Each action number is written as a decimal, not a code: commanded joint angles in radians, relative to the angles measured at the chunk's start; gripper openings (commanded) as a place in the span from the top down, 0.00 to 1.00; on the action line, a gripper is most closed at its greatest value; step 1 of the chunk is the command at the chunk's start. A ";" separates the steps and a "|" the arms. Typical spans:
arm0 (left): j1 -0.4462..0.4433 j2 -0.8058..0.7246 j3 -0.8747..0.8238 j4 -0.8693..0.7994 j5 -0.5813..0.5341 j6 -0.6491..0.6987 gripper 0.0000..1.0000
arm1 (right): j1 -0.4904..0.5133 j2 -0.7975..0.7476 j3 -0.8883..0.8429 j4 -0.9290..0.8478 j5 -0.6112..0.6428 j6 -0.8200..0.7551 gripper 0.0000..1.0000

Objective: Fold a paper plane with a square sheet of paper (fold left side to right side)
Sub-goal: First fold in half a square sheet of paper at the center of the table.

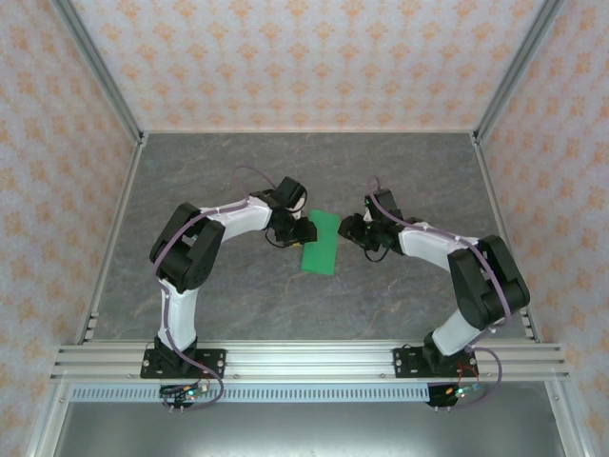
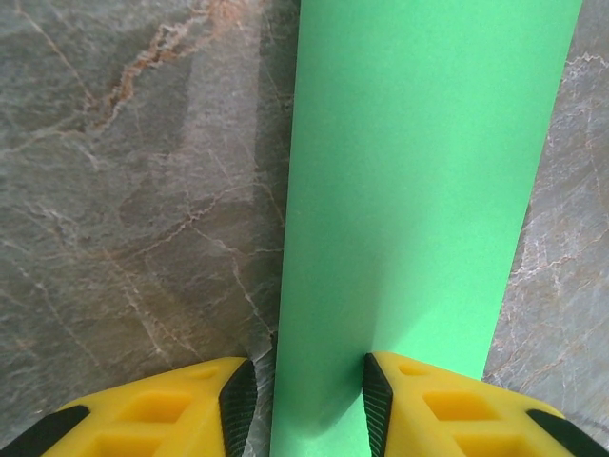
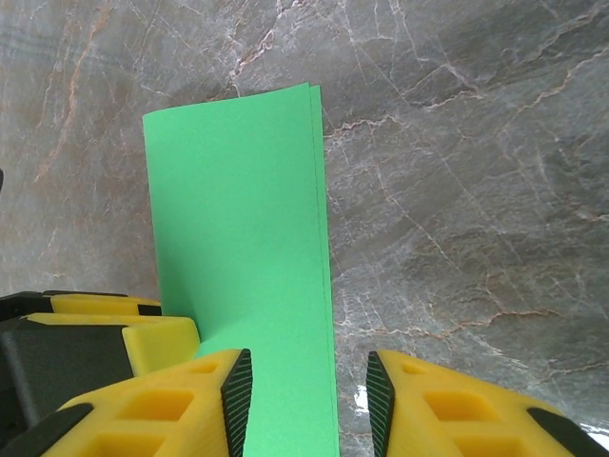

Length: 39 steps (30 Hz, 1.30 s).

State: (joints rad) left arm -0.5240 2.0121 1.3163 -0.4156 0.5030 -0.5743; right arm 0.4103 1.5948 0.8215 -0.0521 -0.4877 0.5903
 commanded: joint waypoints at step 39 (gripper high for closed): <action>-0.019 0.060 -0.024 -0.009 -0.038 0.034 0.57 | 0.008 -0.038 0.000 0.005 0.039 0.003 0.59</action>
State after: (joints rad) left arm -0.5240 2.0121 1.3159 -0.4152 0.5068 -0.5667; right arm 0.4103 1.5845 0.8215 -0.0521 -0.4706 0.5907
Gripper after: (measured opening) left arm 0.427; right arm 0.408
